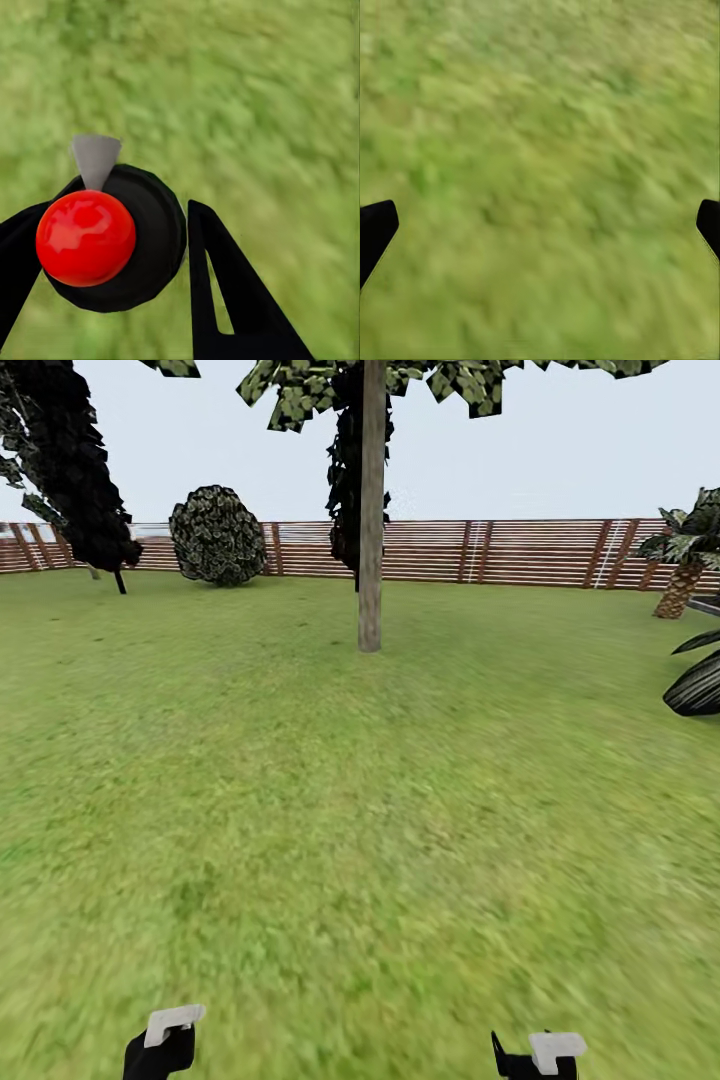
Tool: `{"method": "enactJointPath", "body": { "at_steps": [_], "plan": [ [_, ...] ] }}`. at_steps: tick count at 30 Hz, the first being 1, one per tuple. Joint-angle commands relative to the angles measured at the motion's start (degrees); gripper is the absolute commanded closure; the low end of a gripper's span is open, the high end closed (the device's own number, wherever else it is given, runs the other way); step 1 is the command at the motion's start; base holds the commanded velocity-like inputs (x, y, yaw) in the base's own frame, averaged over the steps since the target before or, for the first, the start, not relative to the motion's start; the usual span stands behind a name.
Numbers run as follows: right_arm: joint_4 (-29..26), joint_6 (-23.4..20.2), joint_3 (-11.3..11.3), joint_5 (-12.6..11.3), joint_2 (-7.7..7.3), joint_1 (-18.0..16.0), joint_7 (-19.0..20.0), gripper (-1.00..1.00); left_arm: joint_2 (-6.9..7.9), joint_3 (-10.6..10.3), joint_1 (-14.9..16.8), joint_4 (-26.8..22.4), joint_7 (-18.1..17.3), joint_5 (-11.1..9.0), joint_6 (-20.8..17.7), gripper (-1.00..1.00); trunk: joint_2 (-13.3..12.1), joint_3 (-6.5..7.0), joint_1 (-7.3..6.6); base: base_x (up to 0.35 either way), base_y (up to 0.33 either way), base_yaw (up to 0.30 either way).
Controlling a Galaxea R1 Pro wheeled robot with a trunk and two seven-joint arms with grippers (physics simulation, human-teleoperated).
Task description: In the garden, pick up the pesticide atomizer on the floor and spray pesticide onto both trees until each tree trunk is fully covered.
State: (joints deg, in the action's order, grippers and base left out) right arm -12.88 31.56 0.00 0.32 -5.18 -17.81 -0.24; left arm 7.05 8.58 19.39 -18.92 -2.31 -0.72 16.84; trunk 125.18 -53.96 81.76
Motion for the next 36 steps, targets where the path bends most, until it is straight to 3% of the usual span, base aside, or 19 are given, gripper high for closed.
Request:
{"method": "enactJointPath", "body": {
  "at_steps": [1, 36],
  "plan": [
    [0.04, 0.17, 0.00, 0.03, 0.00, -0.03, -0.02, -1.00, -0.02, 0.26, 0.04, 0.02, -0.24, -0.07, 0.18, 1.00, 0.02, -0.05, 0.02, 0.339, 0.000, 0.000],
    [0.04, 0.17, 0.00, 0.06, 0.00, -0.03, -0.02, -1.00, -0.01, 0.29, 0.04, 0.01, -0.24, -0.07, 0.18, 1.00, 0.02, -0.05, 0.02, 0.338, 0.000, 0.000]
  ]
}}
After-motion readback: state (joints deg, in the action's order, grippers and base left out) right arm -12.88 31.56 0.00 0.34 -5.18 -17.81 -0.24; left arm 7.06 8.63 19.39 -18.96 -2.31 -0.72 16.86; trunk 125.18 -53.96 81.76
